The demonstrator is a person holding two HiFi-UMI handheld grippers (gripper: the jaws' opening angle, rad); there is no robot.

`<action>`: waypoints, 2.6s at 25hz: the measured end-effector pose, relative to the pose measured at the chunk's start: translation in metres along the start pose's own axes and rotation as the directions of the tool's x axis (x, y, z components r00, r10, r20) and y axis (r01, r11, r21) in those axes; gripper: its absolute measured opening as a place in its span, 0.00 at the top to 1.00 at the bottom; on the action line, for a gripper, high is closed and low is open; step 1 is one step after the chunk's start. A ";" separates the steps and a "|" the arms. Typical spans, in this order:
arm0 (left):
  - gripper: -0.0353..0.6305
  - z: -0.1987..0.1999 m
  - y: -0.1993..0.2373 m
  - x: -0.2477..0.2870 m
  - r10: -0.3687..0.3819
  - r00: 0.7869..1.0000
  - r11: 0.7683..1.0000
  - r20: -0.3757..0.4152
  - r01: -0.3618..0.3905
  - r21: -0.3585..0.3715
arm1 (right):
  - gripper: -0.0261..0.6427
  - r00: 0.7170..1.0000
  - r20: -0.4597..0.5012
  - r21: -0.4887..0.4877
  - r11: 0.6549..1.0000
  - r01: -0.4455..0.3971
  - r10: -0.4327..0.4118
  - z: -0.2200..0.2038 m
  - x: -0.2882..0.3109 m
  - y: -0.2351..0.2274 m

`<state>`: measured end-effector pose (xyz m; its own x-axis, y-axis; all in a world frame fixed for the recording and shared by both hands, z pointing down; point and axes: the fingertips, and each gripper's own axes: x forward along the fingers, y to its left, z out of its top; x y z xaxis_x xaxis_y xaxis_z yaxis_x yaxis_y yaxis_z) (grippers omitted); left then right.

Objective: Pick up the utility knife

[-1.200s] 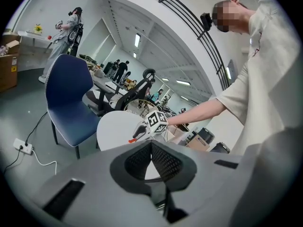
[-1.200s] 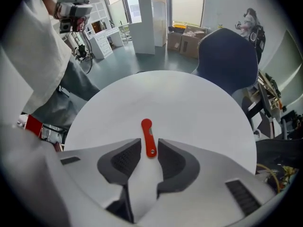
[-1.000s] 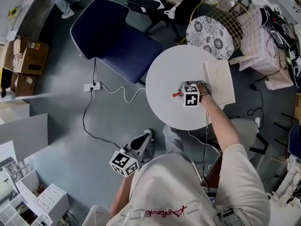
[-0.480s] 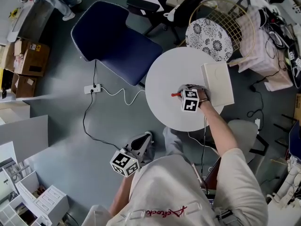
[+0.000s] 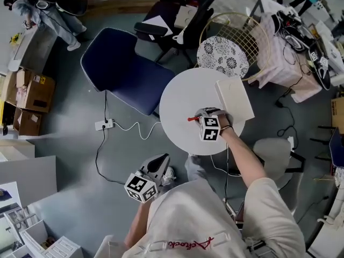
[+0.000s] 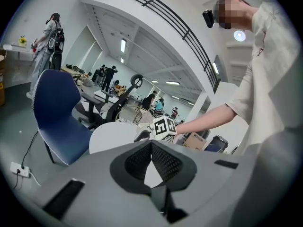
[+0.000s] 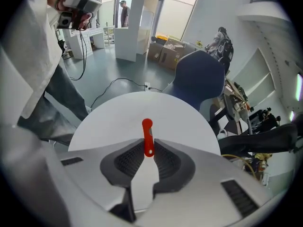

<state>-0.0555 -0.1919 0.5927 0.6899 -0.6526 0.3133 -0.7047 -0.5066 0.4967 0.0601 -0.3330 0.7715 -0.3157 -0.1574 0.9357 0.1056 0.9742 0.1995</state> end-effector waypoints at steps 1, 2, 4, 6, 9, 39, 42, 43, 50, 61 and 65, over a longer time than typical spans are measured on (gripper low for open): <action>0.93 0.003 -0.004 -0.001 -0.008 1.000 1.000 0.007 0.008 0.011 | 0.85 1.000 0.004 0.015 1.000 0.018 -0.018 0.001 -0.006 -0.001; 0.93 0.005 -0.007 -0.002 -0.015 1.000 1.000 0.014 0.015 0.022 | 0.85 0.999 0.015 0.043 0.998 0.040 -0.040 0.004 -0.013 -0.003; 0.93 0.010 -0.011 -0.008 -0.029 0.999 0.999 0.026 0.028 0.044 | 0.85 0.993 0.068 0.152 0.984 0.090 -0.101 0.014 -0.029 -0.009; 0.93 0.014 -0.015 -0.013 -0.043 0.998 0.997 0.038 0.040 0.068 | 0.85 0.970 0.158 0.337 0.933 0.125 -0.186 0.028 -0.052 -0.017; 0.93 0.024 -0.020 -0.019 -0.065 0.996 0.993 0.061 0.058 0.104 | 0.85 0.891 0.283 0.619 0.778 0.113 -0.355 0.042 -0.091 -0.025; 0.93 -0.008 -0.086 -0.103 -0.294 0.952 0.938 0.089 0.269 0.221 | 0.85 0.429 0.293 0.950 0.311 -0.028 -0.854 0.150 -0.268 0.202; 0.93 -0.019 -0.103 -0.107 -0.309 0.947 0.932 0.088 0.283 0.228 | 0.85 0.426 0.298 0.948 0.317 -0.027 -0.854 0.152 -0.271 0.227; 0.93 -0.023 -0.111 -0.108 -0.316 0.945 0.929 0.083 0.290 0.232 | 0.85 0.425 0.298 0.948 0.318 -0.026 -0.855 0.152 -0.273 0.236; 0.93 -0.071 -0.166 -0.134 -0.329 0.943 0.924 0.058 0.308 0.227 | 0.85 0.425 0.300 0.949 0.314 -0.040 -0.854 0.146 -0.288 0.319; 0.93 -0.140 -0.234 -0.191 -0.328 0.945 0.913 0.010 0.314 0.259 | 0.85 0.390 0.296 0.950 0.309 -0.030 -0.872 0.148 -0.309 0.420; 0.93 -0.150 -0.250 -0.212 -0.338 0.941 0.907 0.006 0.324 0.270 | 0.85 0.380 0.283 0.955 0.296 -0.026 -0.881 0.155 -0.317 0.446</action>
<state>-0.0006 0.1579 0.5235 0.8865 -0.4463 0.1219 -0.4601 -0.8227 0.3338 0.0615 0.1766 0.5185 -0.4799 -0.8719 0.0976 -0.8611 0.4468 -0.2427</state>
